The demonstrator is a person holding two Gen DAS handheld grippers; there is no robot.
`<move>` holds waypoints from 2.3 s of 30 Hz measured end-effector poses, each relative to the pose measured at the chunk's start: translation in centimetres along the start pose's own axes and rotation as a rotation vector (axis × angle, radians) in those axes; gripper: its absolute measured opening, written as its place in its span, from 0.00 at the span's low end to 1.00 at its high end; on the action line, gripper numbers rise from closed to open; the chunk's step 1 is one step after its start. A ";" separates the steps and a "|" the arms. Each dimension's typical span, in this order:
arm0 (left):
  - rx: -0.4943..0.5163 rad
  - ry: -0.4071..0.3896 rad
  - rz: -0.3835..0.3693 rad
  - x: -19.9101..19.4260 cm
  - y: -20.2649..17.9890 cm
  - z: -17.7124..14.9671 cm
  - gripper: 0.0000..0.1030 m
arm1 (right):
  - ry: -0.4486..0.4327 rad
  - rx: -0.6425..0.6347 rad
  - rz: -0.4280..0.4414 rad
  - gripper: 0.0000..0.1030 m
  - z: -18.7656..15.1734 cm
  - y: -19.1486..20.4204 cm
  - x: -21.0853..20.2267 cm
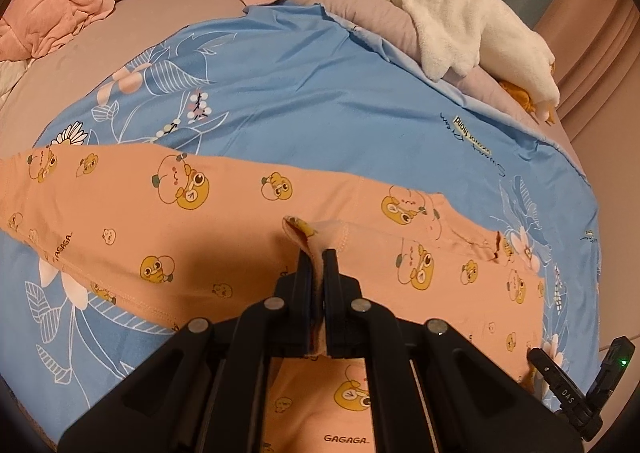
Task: Fold small clothes
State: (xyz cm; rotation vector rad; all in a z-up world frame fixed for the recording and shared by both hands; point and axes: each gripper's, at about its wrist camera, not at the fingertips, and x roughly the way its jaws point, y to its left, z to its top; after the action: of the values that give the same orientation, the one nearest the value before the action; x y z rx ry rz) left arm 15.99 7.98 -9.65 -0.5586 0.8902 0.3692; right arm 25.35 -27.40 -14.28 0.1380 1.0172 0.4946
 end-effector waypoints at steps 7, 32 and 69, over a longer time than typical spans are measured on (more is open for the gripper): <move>-0.013 0.021 0.010 0.8 0.7 -0.3 0.04 | 0.000 -0.011 -0.005 0.37 0.0 0.2 0.1; -0.017 0.073 0.028 3.1 2.2 -0.9 0.07 | 0.004 -0.020 -0.020 0.37 0.0 0.3 0.4; -0.051 0.083 -0.047 4.2 3.7 -1.7 0.11 | 0.007 -0.070 -0.090 0.37 -0.4 1.3 1.0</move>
State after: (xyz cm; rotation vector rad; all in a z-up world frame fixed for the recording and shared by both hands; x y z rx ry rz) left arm 15.47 10.25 -15.06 -0.6448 0.9480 0.3290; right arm 25.03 -25.87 -14.84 0.0275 1.0067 0.4483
